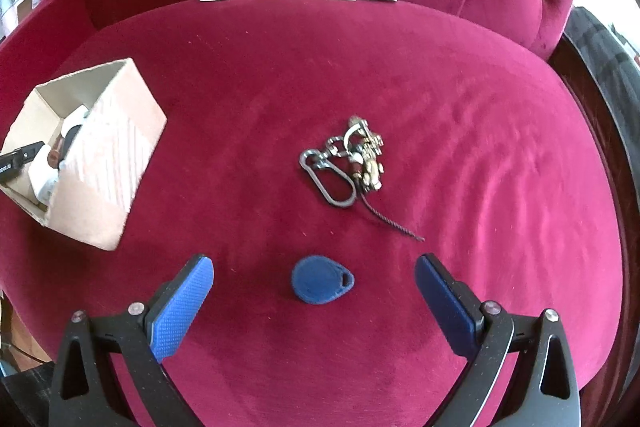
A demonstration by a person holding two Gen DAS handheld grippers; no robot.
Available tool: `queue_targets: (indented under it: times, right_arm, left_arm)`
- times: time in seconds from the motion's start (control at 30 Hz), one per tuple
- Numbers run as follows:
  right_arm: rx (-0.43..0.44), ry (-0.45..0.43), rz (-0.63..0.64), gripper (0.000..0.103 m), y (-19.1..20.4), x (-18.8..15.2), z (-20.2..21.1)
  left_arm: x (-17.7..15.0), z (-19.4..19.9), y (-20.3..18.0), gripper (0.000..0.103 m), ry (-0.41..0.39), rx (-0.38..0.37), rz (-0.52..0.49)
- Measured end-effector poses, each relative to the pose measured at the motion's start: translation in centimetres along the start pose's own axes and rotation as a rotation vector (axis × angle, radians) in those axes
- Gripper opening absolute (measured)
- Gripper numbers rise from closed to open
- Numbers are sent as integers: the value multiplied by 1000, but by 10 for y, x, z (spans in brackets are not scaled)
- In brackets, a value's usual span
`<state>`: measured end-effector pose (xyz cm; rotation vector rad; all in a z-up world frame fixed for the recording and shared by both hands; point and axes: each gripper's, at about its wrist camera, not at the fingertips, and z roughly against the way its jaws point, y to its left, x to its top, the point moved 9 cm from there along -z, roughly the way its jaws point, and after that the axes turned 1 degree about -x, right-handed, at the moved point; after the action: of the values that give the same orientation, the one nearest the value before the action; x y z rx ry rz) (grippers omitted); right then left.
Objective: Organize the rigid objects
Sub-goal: 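Withdraw the right tool from the box toward the blue key fob, then close the right tool on the blue key fob, then lift the key fob with the right tool and carry it over the box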
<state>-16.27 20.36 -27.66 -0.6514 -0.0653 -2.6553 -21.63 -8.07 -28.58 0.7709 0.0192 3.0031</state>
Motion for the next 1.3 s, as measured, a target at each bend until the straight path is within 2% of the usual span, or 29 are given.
queue_targets:
  times: [0.23,0.53,0.63,0.73,0.8,0.83,0.87,1.3]
  right_arm:
    - [10,38,-9,103,-6,-11,-15]
    - [14,36,-2,103,-6,-12,-17]
    - [6,30,-1,96,-6,-12,-15]
    - [-9,13,4,78,-8,-12,-10]
    - [-14,1,9,54,-9,-10,-7]
    - [-15,-2,13,47,-9,-9,-6]
    - [-16,-3,20,34,-7,-8,-5]
    - [-18,-9,33,35,-10,-1,-7]
  left_arm:
    - [0,0,-1,5,-1,1,-2]
    - [0,0,-2,5,-1,2,-2]
    - [1,0,-2,5,-1,2,-3]
    - [1,-1,-3,5,-1,3,-3]
    - [1,-1,-3,5,-1,4,-2]
    - [1,-1,-4,5,-1,5,-2]
    - [1,-1,-5,5,-1,5,-3]
    - [2,-1,-7,5,-1,6,-3]
